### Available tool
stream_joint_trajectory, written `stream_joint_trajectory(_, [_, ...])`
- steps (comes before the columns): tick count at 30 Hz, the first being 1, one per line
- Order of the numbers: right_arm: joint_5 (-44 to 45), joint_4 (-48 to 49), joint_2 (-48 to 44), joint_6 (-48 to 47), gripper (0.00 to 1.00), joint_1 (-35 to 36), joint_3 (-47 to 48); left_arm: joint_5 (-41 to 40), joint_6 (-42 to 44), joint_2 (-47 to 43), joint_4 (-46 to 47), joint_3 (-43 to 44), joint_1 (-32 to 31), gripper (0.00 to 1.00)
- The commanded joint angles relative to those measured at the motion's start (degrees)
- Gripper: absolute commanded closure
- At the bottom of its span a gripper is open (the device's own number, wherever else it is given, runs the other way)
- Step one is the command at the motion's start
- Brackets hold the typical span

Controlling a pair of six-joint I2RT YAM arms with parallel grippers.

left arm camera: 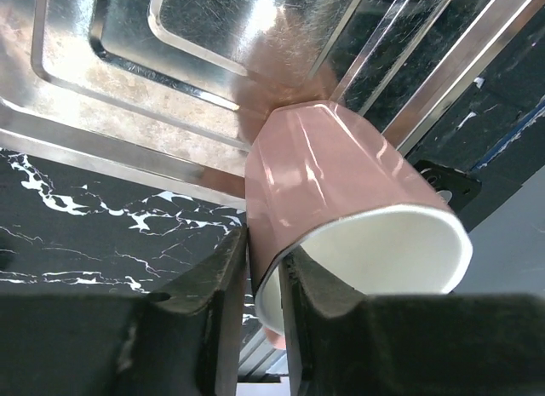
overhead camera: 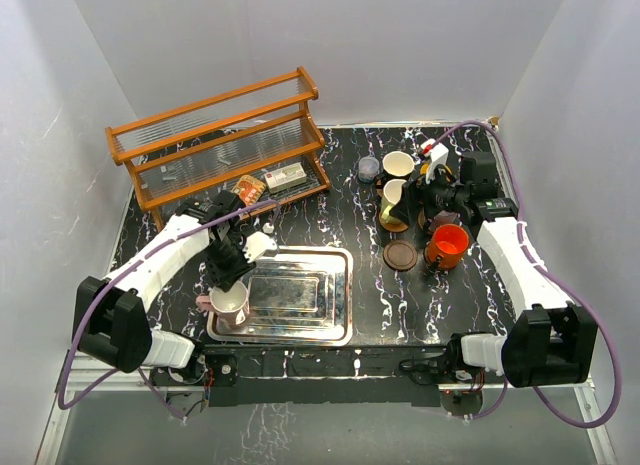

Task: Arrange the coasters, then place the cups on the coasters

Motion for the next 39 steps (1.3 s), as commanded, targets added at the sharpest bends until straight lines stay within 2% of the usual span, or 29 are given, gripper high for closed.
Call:
stream_joint_trajectory(1, [-0.5, 2.9, 0.2, -0.3, 0.17, -0.2, 0.3, 1.6, 1.2, -1.1, -0.8, 0.2, 0.3, 0.84])
stream_joint_trajectory(8, [0.4, 2.7, 0.1, -0.5, 0.14, -0.2, 0.7, -0.4, 2.4, -1.4, -4.0, 4.0, 0.3, 1.0])
stream_joint_trajectory(15, [2.1, 1.9, 1.3, 1.2, 0.05, -0.2, 3.0, 2.5, 5.1, -3.0, -8.4, 11.4, 0.4, 1.0])
stream_joint_trajectory(23, [6.3, 1.7, 0.9, 1.5, 0.02, -0.2, 4.3, 1.2, 6.1, -4.9, -7.5, 14.5, 0.3, 1.0])
stream_joint_trajectory(27, [8.0, -0.1, 1.5, 0.7, 0.02, -0.2, 6.1, 0.6, 3.9, -4.6, -4.5, 17.2, 0.4, 1.0])
stream_joint_trajectory(36, [7.6, -2.4, 4.9, 0.4, 0.02, 0.0, 12.0, 6.0, -7.3, -0.3, 5.5, 25.6, 0.3, 1.0])
stream_joint_trajectory(39, [7.4, -3.1, 6.1, 0.3, 0.02, 0.3, 15.0, 7.4, -11.1, 4.0, 7.8, 28.4, 0.3, 1.0])
